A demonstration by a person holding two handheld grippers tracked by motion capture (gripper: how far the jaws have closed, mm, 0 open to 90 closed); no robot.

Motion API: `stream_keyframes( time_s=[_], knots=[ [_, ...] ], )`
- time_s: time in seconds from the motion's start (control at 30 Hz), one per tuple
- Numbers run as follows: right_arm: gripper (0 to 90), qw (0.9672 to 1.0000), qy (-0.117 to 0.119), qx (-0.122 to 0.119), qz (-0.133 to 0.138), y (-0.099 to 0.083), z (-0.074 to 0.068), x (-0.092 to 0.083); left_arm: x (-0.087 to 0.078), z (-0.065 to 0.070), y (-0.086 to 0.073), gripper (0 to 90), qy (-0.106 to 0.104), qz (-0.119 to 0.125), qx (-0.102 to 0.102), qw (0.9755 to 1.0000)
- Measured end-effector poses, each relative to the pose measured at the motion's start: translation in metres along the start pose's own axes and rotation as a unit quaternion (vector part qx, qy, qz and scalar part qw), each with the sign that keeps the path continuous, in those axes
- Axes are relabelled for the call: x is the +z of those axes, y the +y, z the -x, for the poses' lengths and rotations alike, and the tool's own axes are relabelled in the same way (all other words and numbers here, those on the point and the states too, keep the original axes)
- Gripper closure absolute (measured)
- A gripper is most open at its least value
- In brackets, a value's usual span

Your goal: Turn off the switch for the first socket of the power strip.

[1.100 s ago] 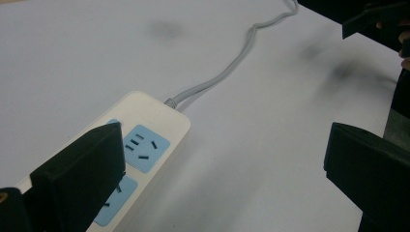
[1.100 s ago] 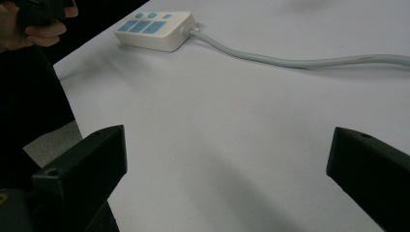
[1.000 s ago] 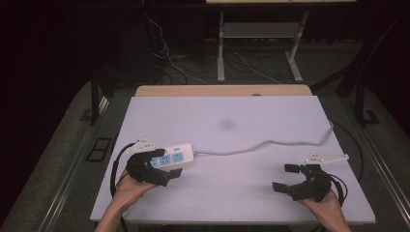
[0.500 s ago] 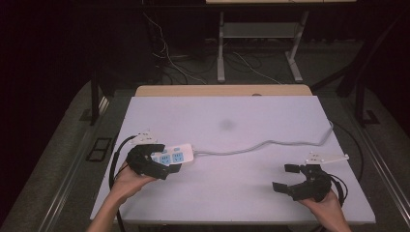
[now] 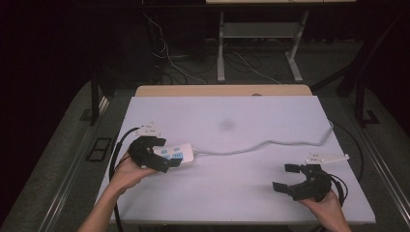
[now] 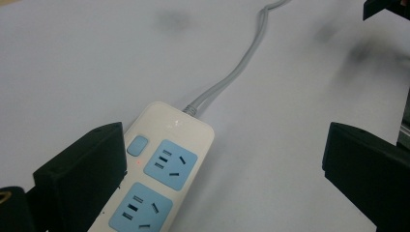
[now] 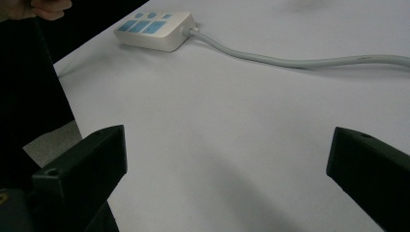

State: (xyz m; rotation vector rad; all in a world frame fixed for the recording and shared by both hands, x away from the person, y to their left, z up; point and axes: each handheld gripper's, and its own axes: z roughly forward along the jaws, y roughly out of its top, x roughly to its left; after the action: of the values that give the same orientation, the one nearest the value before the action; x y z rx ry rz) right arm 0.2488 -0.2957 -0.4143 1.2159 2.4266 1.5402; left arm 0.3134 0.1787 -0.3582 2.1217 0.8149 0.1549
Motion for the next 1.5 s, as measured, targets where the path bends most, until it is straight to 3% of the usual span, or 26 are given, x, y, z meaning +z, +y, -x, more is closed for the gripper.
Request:
stream_keyframes(
  time_s=[0.8,1.17,1.5],
  knots=[
    [0.4,1.0000,0.001,0.000,-0.002,0.000,0.000,0.000,0.010,-0.021,0.015,2.2,0.004,-0.044,0.008,0.9990],
    [0.4,1.0000,0.000,-0.001,-0.003,0.000,0.000,0.001,0.018,-0.032,0.024,11.2,0.005,-0.070,0.015,0.9975],
    [0.4,1.0000,-0.002,-0.001,-0.003,0.000,0.001,0.001,0.029,-0.043,0.024,21.2,0.002,-0.081,0.006,0.9967]
  ],
)
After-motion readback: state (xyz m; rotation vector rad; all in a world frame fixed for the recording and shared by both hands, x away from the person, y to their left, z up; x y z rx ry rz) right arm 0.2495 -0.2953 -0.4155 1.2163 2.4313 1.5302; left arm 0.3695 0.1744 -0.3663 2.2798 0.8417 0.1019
